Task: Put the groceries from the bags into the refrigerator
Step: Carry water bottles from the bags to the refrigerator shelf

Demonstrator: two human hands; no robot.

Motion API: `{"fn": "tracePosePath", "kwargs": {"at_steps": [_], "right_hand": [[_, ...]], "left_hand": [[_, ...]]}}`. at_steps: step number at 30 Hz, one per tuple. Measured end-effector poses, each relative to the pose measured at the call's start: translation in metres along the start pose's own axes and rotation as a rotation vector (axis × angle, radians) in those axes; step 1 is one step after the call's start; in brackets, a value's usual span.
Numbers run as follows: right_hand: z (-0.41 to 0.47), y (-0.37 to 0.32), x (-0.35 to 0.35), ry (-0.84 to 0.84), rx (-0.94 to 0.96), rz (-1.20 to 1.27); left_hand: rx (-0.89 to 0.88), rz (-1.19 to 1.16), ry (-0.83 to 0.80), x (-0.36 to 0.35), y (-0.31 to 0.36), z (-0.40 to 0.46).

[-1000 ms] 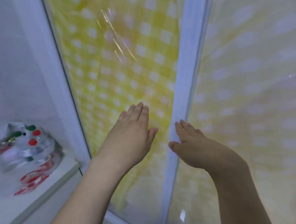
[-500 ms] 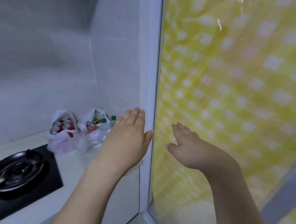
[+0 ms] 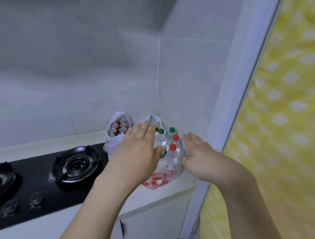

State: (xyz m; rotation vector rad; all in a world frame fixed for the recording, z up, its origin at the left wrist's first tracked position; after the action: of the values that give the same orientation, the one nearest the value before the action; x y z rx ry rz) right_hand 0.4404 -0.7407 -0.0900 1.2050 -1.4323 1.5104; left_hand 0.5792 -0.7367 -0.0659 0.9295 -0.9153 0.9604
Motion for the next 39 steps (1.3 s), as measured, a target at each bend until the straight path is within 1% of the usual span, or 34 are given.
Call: {"fn": "tracePosePath", "kwargs": {"at_steps": [5,9,14,17,20,23,26,28,33,36,39], "right_hand": [[0.061,-0.001,-0.011,-0.035,0.055,-0.008],[0.117,0.012,-0.011,-0.038,0.07,-0.014],[0.184,0.033,-0.022,-0.075,0.072,0.019],[0.218,0.049,-0.037,-0.107,0.017,0.047],[0.249,0.065,-0.056,-0.161,-0.07,0.067],[0.278,0.085,-0.066,-0.132,-0.157,0.075],[0.303,0.1,-0.077,-0.119,-0.219,0.04],[0.318,0.104,-0.083,-0.112,-0.255,0.036],[0.35,0.116,-0.094,-0.109,-0.259,-0.003],[0.37,0.12,-0.098,-0.08,-0.23,-0.023],[0.389,0.127,-0.114,-0.121,-0.234,-0.027]], "left_hand": [[0.04,0.03,0.012,-0.021,-0.034,0.042],[0.037,0.037,0.026,-0.037,-0.047,0.087],[0.102,0.01,0.039,-0.058,-0.074,0.139],[0.123,-0.034,-0.047,-0.085,-0.088,0.159],[0.134,-0.135,-0.123,-0.111,-0.103,0.186],[0.148,-0.204,-0.175,-0.143,-0.123,0.217],[0.107,-0.262,-0.262,-0.179,-0.135,0.245],[0.124,-0.304,-0.292,-0.202,-0.144,0.259],[0.127,-0.416,-0.382,-0.263,-0.145,0.279],[0.113,-0.437,-0.388,-0.292,-0.145,0.289],[0.109,-0.436,-0.396,-0.311,-0.144,0.296]]}}
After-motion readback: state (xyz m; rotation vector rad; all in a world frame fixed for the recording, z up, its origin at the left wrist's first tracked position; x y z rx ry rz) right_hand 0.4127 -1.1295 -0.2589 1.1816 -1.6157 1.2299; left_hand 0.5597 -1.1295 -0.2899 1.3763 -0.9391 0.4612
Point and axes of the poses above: each hand's wrist, its own z-axis towards the middle knuckle, its own x-axis out of the back of the hand, y = z × x, the point moved 9 cm from there along z, towards the middle knuckle, and after that the axes turned 6 degrees about y, right-handed, at the moved point
